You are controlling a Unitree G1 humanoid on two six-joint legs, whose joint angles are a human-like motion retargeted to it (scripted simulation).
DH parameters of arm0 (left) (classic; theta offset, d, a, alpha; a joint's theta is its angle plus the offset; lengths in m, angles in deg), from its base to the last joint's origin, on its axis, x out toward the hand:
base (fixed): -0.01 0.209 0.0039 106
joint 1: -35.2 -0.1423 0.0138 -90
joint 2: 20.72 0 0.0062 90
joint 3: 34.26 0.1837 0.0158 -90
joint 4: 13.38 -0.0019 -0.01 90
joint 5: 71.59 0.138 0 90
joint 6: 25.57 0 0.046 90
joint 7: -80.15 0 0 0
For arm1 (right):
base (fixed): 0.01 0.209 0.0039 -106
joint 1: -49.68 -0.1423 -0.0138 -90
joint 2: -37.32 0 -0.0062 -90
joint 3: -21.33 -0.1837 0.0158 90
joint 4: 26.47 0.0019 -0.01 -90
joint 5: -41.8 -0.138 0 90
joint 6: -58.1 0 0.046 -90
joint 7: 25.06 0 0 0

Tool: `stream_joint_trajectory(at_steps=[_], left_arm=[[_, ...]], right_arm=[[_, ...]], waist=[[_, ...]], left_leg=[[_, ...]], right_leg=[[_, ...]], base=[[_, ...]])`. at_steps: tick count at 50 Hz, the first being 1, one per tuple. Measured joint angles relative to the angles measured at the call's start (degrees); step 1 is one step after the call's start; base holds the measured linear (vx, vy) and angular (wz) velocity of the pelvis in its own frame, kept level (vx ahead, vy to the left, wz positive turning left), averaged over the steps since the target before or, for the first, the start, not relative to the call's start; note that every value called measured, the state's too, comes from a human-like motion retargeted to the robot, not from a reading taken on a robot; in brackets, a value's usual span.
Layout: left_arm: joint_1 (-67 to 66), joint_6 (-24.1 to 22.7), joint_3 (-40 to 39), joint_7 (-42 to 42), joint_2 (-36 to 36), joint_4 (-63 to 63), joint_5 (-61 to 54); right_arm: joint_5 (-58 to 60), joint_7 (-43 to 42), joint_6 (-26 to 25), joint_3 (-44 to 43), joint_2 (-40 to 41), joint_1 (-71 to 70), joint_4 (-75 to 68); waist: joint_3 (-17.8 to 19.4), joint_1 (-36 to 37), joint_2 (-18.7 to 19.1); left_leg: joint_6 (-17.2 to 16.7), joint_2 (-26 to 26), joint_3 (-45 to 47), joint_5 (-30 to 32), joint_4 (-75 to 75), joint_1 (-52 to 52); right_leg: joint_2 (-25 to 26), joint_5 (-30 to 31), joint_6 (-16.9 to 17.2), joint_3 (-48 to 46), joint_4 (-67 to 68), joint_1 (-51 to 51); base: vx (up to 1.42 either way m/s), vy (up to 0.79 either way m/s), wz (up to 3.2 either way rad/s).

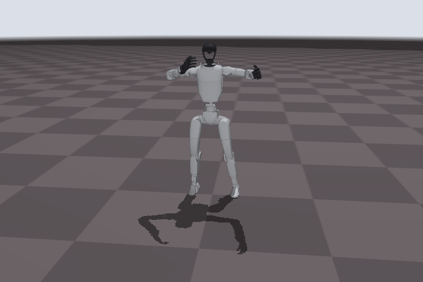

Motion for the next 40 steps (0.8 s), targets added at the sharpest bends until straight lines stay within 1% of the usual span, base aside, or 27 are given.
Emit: stream_joint_trajectory(at_steps=[2,5,7,9,11,13,15,18,20,23,25,28,30,31,32,33,35,36,37,38,40], left_arm=[[0.91,2.61,-0.74,2.25,-1.62,-13.47,5.56],[2.08,4.03,-4.98,6.48,-4.34,-29.12,10.13],[1.91,4.23,-9.19,9.61,-5.74,-32.49,8.50],[0.18,3.61,-12.97,11.75,-7.07,-29.80,4.49],[-3.46,1.64,-15.41,12.27,-8.19,-20.79,-0.83],[-8.04,-1.32,-16.41,10.37,-8.65,-7.20,-6.53],[-11.70,-3.86,-16.28,5.85,-8.26,7.77,-12.47],[-12.29,-5.34,-13.87,-3.29,-6.05,28.38,-18.50],[-9.54,-5.57,-11.01,-9.96,-4.16,40.60,-19.38],[-1.06,-5.91,-4.06,-17.59,-3.02,56.27,-17.14],[5.49,-5.86,1.37,-20.11,-3.84,64.53,-16.22],[12.58,-5.45,6.92,-20.82,-5.31,69.80,-16.12],[13.67,-6.13,7.77,-19.63,-4.80,68.66,-14.92],[13.58,-6.15,7.43,-19.69,-3.54,65.80,-12.24],[13.01,-6.52,6.93,-18.85,-2.46,62.60,-10.26],[11.49,-7.58,6.14,-16.23,-1.75,58.73,-9.67],[8.23,-7.82,3.93,-13.13,0.06,49.15,-6.67],[6.59,-7.05,2.64,-13.00,0.56,43.27,-5.03],[4.97,-6.53,1.31,-11.88,0.70,37.28,-4.21],[3.40,-6.49,-0.08,-8.80,0.11,31.10,-5.03],[1.56,-4.96,-1.88,-4.28,-0.99,18.41,-4.57]], right_arm=[[2.53,1.91,-0.43,9.49,1.86,-10.78,11.50],[7.24,4.51,-0.98,21.38,7.03,-26.10,22.53],[12.90,4.10,-0.65,23.40,8.37,-30.20,24.44],[21.05,0.47,-0.05,23.17,6.85,-31.47,22.47],[30.61,-5.32,0.18,20.94,3.16,-30.06,17.15],[38.64,-11.04,-0.51,16.62,-0.84,-26.01,9.22],[42.55,-14.96,-1.93,11.06,-3.45,-20.51,-0.68],[42.20,-16.94,-5.01,3.32,-4.04,-13.41,-17.99],[40.47,-15.64,-7.52,0.00,-3.58,-10.88,-30.45],[34.45,-11.42,-11.64,-1.50,-1.89,-10.35,-49.10],[26.99,-10.01,-13.57,-1.93,-0.15,-10.79,-59.84],[8.81,-10.32,-12.62,-5.60,2.78,-9.81,-68.90],[0.86,-11.16,-10.53,-8.41,3.97,-7.88,-69.76],[4.48,-7.79,-11.53,-8.77,2.92,-5.77,-68.05],[5.61,-6.68,-11.19,-9.55,2.55,-3.78,-65.66],[1.79,-10.07,-8.17,-11.17,3.57,-2.03,-61.92],[1.57,-8.51,-6.97,-11.89,3.23,2.43,-52.22],[4.84,-2.89,-8.51,-11.26,1.75,4.07,-47.13],[4.66,-0.09,-8.17,-10.67,1.15,5.42,-41.23],[-2.40,-2.95,-4.06,-10.15,2.32,6.20,-33.73],[-5.18,-3.84,-0.53,-6.81,2.42,5.65,-20.46]], waist=[[0.09,-1.43,0.56],[0.37,-3.52,1.64],[0.50,-3.94,2.11],[0.95,-3.88,2.56],[1.44,-3.23,2.94],[1.72,-2.23,3.15],[1.80,-1.33,3.15],[1.70,-0.41,2.54],[1.62,0.00,1.87],[1.63,0.30,0.94],[1.73,0.45,0.57],[2.03,0.90,0.28],[2.06,1.49,0.27],[2.29,1.63,0.02],[2.48,1.76,-0.13],[2.59,1.85,-0.08],[2.64,1.86,-0.07],[2.55,1.82,0.02],[2.50,1.66,0.18],[2.53,1.27,0.50],[2.33,0.72,0.98]], left_leg=[[0.42,-0.48,-0.13,0.06,0.19,-0.16],[0.76,-0.97,-0.34,0.16,0.40,-0.42],[0.94,-1.10,-0.30,0.23,0.44,-0.53],[1.16,-1.18,-0.31,0.40,0.26,-0.47],[1.28,-1.11,-0.26,0.59,-0.07,-0.27],[1.18,-0.86,-0.16,0.74,-0.44,-0.04],[0.86,-0.53,-0.10,0.77,-0.70,0.12],[0.13,-0.02,-0.13,0.63,-0.85,0.25],[-0.47,0.29,-0.20,0.45,-0.84,0.28],[-1.26,0.60,-0.39,0.27,-0.81,0.29],[-1.57,0.71,-0.54,0.25,-0.81,0.31],[-1.90,0.81,-0.72,0.25,-0.71,0.34],[-2.07,0.98,-0.61,0.19,-0.53,0.32],[-1.97,0.87,-0.67,0.26,-0.55,0.29],[-1.93,0.81,-0.71,0.33,-0.56,0.28],[-2.02,0.88,-0.68,0.37,-0.56,0.30],[-1.81,0.80,-0.63,0.45,-0.49,0.24],[-1.53,0.69,-0.61,0.50,-0.40,0.12],[-1.35,0.62,-0.60,0.55,-0.33,0.03],[-1.39,0.65,-0.64,0.60,-0.31,-0.02],[-1.13,0.54,-0.58,0.65,-0.10,-0.23]], right_leg=[[-0.52,-0.02,0.00,0.02,-0.11,0.05],[-1.05,-0.03,0.00,-0.01,-0.19,0.04],[-1.19,0.04,0.00,0.08,-0.29,-0.03],[-1.26,0.02,0.00,0.06,-0.20,-0.10],[-1.15,0.01,0.00,0.06,-0.07,-0.15],[-0.85,0.04,0.00,0.08,0.04,-0.21],[-0.48,0.08,0.00,0.06,0.15,-0.27],[0.05,0.13,0.00,-0.06,0.27,-0.26],[0.36,0.16,0.00,-0.18,0.34,-0.21],[0.66,0.22,0.00,-0.40,0.42,-0.09],[0.77,0.26,0.00,-0.54,0.44,0.01],[0.88,0.34,0.00,-0.65,0.46,0.17],[1.05,0.52,0.00,-0.52,0.26,0.25],[0.93,0.46,0.00,-0.57,0.36,0.21],[0.88,0.43,0.00,-0.61,0.41,0.19],[0.94,0.47,0.00,-0.59,0.37,0.23],[0.87,0.52,0.00,-0.53,0.28,0.22],[0.75,0.53,0.00,-0.48,0.26,0.13],[0.68,0.53,0.00,-0.46,0.23,0.08],[0.71,0.52,0.00,-0.49,0.21,0.09],[0.60,0.55,0.00,-0.39,0.06,0.00]], base=[[-0.01,0.03,0.02],[0.00,0.00,0.00],[0.00,0.00,0.00],[0.00,0.00,0.00],[0.00,0.00,0.00],[0.00,0.00,0.00],[0.00,0.00,0.00],[0.00,0.00,0.00],[0.00,0.00,0.00],[0.00,0.00,0.00],[0.00,0.00,0.00],[0.00,0.00,0.00],[0.00,0.00,0.00],[0.00,0.00,0.00],[0.00,0.00,0.00],[0.00,0.00,0.00],[0.00,0.00,0.00],[0.00,0.00,0.00],[0.00,0.00,0.00],[0.00,0.00,0.00],[0.00,0.00,0.00]])
